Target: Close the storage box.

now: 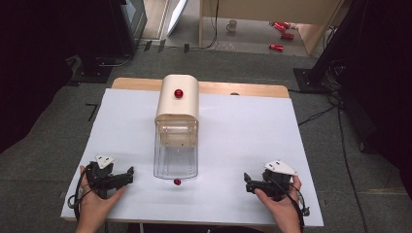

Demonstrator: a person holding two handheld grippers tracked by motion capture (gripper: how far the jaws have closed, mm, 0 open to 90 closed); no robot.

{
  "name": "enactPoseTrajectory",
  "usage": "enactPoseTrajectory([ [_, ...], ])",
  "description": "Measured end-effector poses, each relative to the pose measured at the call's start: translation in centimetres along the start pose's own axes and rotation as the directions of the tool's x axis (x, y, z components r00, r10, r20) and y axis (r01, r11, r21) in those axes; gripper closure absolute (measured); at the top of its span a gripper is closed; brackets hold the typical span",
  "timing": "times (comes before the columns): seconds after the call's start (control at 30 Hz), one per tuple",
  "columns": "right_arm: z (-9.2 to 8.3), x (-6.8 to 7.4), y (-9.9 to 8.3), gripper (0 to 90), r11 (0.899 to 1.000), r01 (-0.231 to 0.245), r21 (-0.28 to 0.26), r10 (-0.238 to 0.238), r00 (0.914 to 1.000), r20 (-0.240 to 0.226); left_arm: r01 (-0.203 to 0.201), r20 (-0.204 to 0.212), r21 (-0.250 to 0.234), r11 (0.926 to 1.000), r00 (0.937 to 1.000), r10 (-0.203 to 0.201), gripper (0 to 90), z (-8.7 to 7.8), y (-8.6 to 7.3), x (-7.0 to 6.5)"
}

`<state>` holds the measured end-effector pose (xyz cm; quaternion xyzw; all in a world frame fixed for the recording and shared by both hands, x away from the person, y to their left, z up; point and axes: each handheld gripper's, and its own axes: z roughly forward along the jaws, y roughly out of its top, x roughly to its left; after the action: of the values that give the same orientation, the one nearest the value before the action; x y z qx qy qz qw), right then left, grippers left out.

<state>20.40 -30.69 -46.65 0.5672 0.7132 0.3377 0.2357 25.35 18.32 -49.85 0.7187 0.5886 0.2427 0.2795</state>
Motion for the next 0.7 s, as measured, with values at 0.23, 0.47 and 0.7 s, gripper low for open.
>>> enactPoseTrajectory([
  [0.23,-0.8,3.5,0.4,0.9,0.999,0.049,-0.017,-0.05,0.9967,-0.064,0.0,0.0,0.0,1.0,1.0,0.0,0.0,0.0,0.0,0.0],
  [0.47,-1.2,7.0,0.5,5.1,0.995,0.097,-0.034,-0.101,0.9876,-0.121,0.0,0.0,-0.001,1.0,1.0,0.0,0.0,0.0,0.0,0.0],
  [0.7,-1.3,9.8,0.4,7.3,0.99,0.127,-0.054,-0.135,0.9765,-0.168,0.0,-0.001,0.0,1.0,1.0,0.0,0.0,0.0,0.0,0.0],
])
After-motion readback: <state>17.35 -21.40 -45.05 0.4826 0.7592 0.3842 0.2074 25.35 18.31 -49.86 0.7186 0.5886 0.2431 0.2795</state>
